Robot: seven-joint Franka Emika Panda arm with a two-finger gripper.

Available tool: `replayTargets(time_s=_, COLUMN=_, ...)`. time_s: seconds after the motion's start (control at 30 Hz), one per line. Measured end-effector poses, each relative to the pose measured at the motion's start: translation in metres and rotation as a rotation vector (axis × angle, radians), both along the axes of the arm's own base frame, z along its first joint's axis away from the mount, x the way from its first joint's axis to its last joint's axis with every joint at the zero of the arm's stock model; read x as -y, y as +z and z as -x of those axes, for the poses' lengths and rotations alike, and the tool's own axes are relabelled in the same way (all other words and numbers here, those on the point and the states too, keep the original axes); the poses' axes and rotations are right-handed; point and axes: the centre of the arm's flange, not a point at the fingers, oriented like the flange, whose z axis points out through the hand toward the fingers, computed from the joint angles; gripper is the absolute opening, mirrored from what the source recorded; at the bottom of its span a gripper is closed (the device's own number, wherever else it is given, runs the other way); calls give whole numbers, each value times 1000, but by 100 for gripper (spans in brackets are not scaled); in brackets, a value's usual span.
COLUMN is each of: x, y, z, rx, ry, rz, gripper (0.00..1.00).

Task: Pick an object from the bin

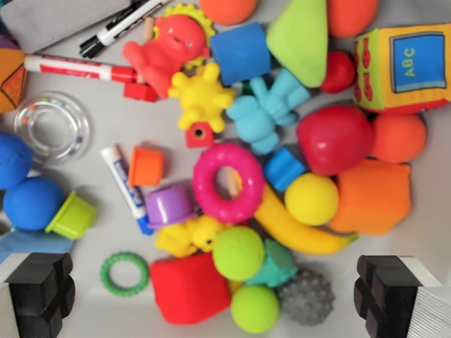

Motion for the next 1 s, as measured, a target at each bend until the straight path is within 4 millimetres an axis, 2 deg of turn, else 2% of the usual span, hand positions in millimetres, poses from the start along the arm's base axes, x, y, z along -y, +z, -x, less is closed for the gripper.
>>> replayTargets(time_s=0.63, x=0, y=-2, z=1, rx=-4, ry=2, rz=0, gripper=100)
replayTargets(time_s=1.0, x=-3, y=-15, z=4, rx=-7, ry=25, rz=0, gripper=100)
